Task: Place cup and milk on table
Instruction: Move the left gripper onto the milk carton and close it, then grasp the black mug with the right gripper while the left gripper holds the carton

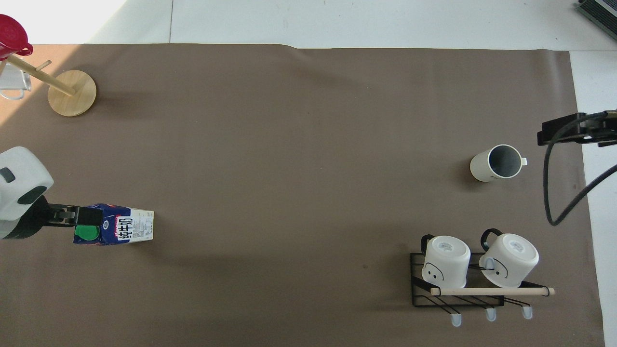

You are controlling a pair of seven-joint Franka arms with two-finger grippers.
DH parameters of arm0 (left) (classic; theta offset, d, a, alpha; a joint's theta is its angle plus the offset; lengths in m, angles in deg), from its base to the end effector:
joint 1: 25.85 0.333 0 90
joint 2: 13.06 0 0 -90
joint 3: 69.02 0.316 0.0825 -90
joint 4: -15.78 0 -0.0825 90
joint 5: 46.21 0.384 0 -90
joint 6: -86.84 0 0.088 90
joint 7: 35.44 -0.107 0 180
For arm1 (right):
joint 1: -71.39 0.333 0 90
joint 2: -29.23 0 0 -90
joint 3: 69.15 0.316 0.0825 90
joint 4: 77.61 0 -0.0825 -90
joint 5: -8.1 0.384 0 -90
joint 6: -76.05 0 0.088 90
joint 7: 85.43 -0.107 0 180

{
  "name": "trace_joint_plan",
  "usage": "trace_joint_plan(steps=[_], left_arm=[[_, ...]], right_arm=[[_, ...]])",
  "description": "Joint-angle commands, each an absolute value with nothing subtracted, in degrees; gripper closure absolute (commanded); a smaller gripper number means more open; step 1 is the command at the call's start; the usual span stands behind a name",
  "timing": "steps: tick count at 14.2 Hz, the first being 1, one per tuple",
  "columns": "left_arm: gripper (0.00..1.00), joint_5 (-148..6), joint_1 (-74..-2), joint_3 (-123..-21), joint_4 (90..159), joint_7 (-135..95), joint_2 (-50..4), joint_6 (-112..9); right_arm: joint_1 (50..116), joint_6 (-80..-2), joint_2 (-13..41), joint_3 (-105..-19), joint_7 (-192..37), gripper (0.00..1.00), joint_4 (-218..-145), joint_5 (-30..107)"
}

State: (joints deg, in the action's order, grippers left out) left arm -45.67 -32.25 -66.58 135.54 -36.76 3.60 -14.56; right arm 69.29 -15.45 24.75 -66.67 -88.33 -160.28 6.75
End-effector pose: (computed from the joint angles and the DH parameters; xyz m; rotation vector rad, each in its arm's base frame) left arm 0.4651 -0.0296 0.5430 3.1353 -0.1508 -0.0470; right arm 0.5822 0.0003 0.6431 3.1205 -0.0695 0.1195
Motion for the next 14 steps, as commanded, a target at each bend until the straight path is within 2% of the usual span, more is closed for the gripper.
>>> trace_joint_plan(steps=[1, 3, 7, 10, 14], left_arm=[[0.00, -45.9, -32.6, -66.4, 137.6, -37.2, 5.4, -15.8], [0.00, -45.9, -32.6, -66.4, 137.9, -37.2, 5.4, -15.9], [0.00, -45.9, -32.8, -66.5, 138.0, -37.2, 5.4, -16.0], [0.00, -45.9, -32.8, -66.4, 138.3, -37.2, 5.5, -16.1], [0.00, -45.9, -33.1, -66.4, 138.8, -37.2, 5.5, -16.9]], right_arm=[[68.6, -18.3, 23.1, -66.5, -87.0, 0.00, -161.1, 7.3], [68.6, -19.7, 22.0, -66.6, -86.9, 0.00, -162.6, 7.3], [67.4, -26.9, 22.3, -66.6, -86.3, 0.00, -170.2, 7.2], [66.9, -29.6, 22.2, -66.6, -85.8, 0.00, -175.3, 7.2], [65.9, -37.4, 22.1, -66.7, -84.3, 0.00, -182.3, 7.1]])
